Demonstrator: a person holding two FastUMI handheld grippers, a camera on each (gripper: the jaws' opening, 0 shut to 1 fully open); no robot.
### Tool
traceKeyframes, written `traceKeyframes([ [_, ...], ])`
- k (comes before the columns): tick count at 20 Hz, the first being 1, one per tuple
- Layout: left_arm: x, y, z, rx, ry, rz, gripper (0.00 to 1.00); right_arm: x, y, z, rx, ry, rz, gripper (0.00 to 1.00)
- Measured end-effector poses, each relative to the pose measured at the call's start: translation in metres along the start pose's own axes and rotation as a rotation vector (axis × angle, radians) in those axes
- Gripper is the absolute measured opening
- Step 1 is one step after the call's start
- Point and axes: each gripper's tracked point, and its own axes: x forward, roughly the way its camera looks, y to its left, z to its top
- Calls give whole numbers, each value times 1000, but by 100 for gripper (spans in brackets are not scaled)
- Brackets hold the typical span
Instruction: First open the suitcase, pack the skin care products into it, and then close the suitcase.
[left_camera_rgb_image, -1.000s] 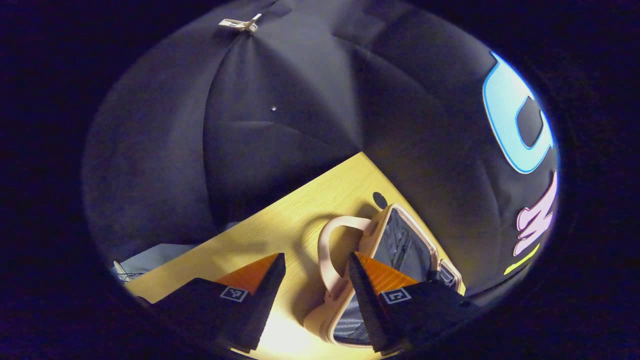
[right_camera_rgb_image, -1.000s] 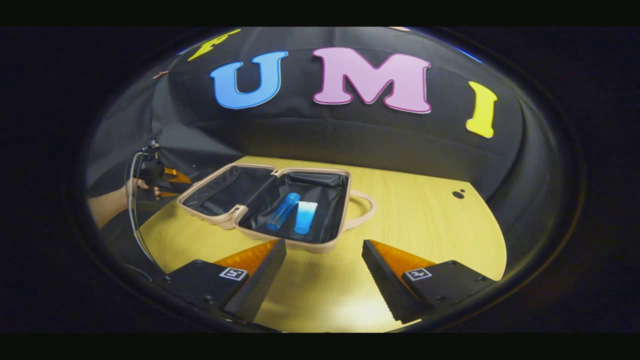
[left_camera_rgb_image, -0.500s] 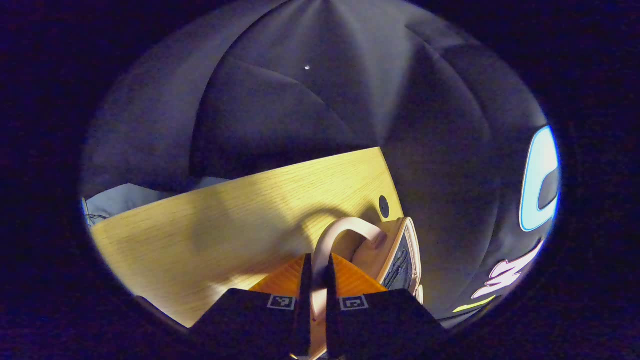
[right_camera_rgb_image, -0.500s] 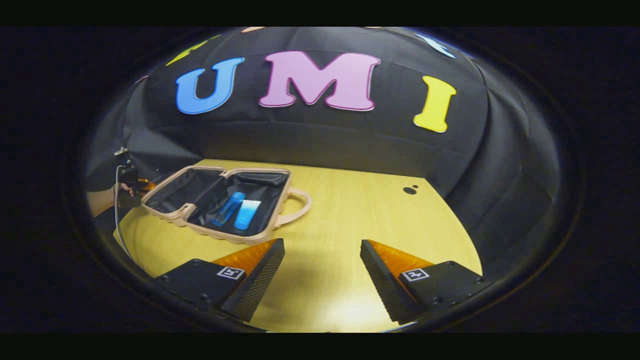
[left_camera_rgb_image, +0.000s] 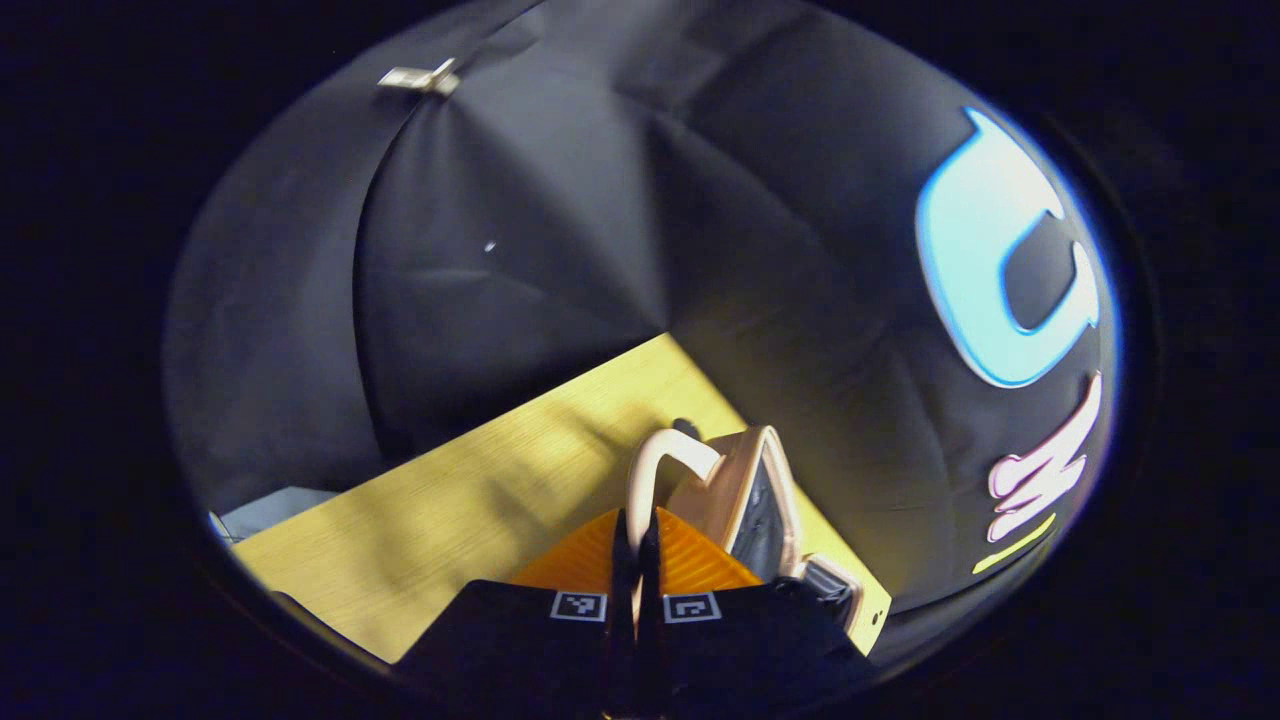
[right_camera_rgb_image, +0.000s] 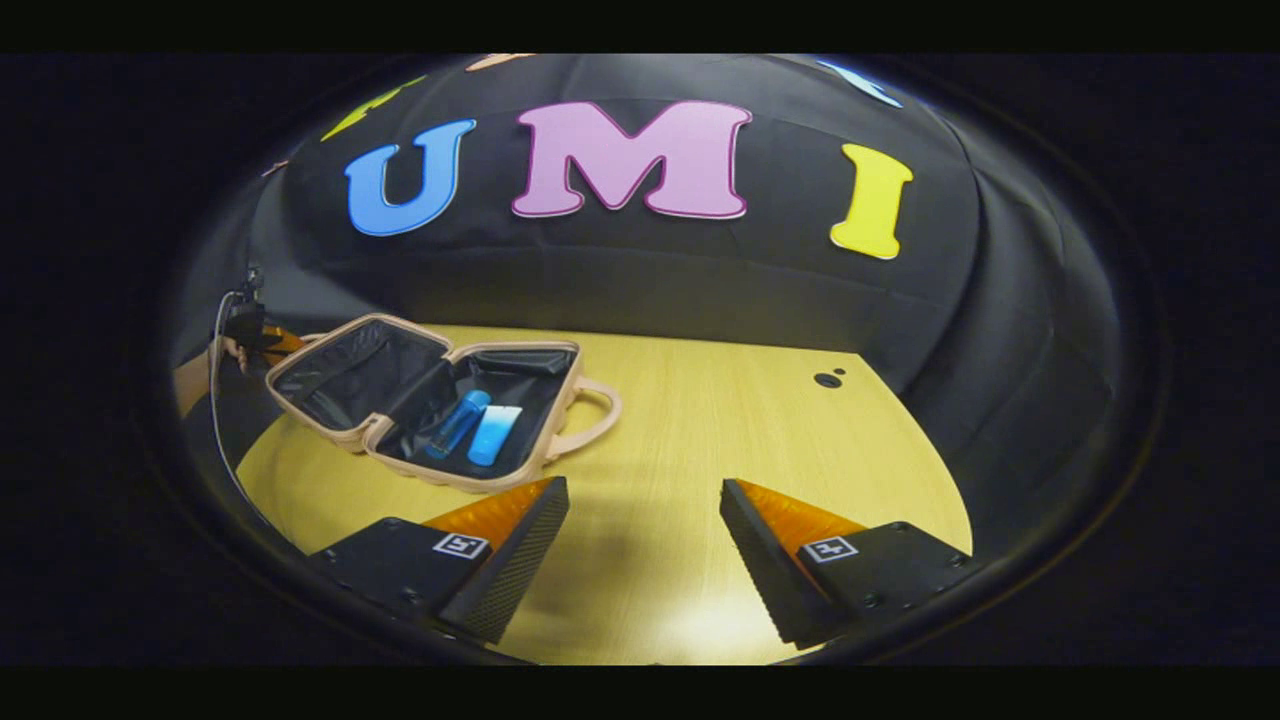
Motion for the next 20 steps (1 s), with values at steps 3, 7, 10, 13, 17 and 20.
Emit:
traceKeyframes([
  [3, -44, -74, -1, 96, -36, -62, 6, 5, 1, 21, 46, -32, 26, 97],
  [7, -86, -182, -45, 245, -53, -182, 6, 7, -15, 50, 50, -102, 17, 93],
  [10, -95, -244, -93, 279, -34, -242, 6, 2, -35, 56, 82, -123, 29, 97],
  [13, -95, -297, -148, 249, 24, -317, 6, -4, -59, 55, 96, -132, 14, 97],
  [17, -75, -340, -242, 290, 110, -330, 6, -17, -91, 64, -16, -186, -19, 98],
  [20, -56, -346, -308, 363, 172, -298, 6, -39, -108, 70, -1, -224, -40, 97],
])
